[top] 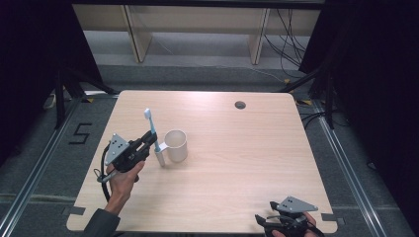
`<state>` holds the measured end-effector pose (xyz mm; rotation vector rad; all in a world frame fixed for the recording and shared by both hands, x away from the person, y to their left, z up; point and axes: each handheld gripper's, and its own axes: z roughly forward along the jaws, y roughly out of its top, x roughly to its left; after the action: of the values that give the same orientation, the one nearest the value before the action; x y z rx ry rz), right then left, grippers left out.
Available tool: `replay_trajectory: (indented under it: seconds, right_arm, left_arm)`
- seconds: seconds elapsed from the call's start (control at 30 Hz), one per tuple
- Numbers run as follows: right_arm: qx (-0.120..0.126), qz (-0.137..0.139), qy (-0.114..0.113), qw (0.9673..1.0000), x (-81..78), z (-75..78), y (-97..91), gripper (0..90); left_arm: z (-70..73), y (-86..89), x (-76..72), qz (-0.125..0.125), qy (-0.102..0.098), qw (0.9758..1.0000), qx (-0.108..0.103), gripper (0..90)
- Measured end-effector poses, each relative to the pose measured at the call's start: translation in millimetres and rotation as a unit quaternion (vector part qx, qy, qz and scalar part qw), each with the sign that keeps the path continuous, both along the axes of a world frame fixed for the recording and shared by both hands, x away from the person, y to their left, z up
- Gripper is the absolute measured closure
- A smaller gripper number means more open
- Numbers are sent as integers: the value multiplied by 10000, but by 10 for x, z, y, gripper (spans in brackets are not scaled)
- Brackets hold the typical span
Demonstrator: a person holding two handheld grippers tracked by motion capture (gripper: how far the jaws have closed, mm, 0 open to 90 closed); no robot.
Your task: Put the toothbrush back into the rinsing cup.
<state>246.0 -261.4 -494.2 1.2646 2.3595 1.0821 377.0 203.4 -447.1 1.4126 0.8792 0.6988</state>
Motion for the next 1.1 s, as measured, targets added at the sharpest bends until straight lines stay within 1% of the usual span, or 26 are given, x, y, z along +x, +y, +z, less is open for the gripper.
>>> replay_trajectory:
  seconds: [0.03,0.1,0.13,0.17,0.2,0.27,0.3,0.33,0.4,0.53,0.6,0.7,0.83,0.87,0.9,1.03,1.1]
  right_arm:
    - [0,4,7,10000,1,-1,0,293]
    - [-46,14,-34,10000,4,-2,-4,293]
    - [-39,2,-17,10000,1,0,-3,293]
    - [0,10,5,10000,2,-1,-1,293]
    - [-3,-9,-14,10000,0,-1,-1,293]
    - [-4,14,7,10000,1,-1,-2,293]
    - [-43,21,-27,10000,3,-2,-5,293]
    - [-43,17,-34,10000,3,-1,-4,293]
    - [-9,16,-14,10000,2,0,-1,293]
    - [-36,8,-25,10000,2,1,-3,293]
    - [-19,19,-27,10000,2,-2,0,293]
    - [-39,11,-34,10000,2,1,-2,294]
    - [-42,11,-39,10000,2,0,-2,293]
    - [-40,11,-34,10000,2,0,-2,293]
    - [-39,11,-32,10000,2,1,-2,293]
    - [-32,3,-27,10000,0,2,-1,293]
    - [-14,12,-18,10000,1,1,1,293]
  left_arm:
    - [-11,0,0,5,0,10000,42,786]
    - [-34,-9,-3,9,3,10000,44,786]
    - [-46,-10,-2,8,0,10000,77,786]
    - [-62,-11,-2,8,0,10000,64,786]
    - [-76,-15,0,2,25,10000,74,786]
    - [-95,-17,-1,18,0,9998,174,786]
    - [-106,-19,-1,2,21,9999,140,786]
    - [-120,-21,4,4,-18,9999,141,786]
    - [-132,-18,-2,-4,17,9998,177,786]
    - [-184,-25,-6,-18,51,9997,251,785]
    - [-206,-23,-4,-15,58,9997,251,785]
    - [-234,-22,-6,-28,130,9996,267,785]
    - [-252,-18,0,-31,165,9995,285,784]
    - [-260,-21,5,-44,147,9995,276,785]
    - [-266,-21,0,-48,183,9993,322,784]
    - [-294,-26,-3,-59,230,9991,347,784]
    - [-307,-27,-4,-56,239,9992,328,784]
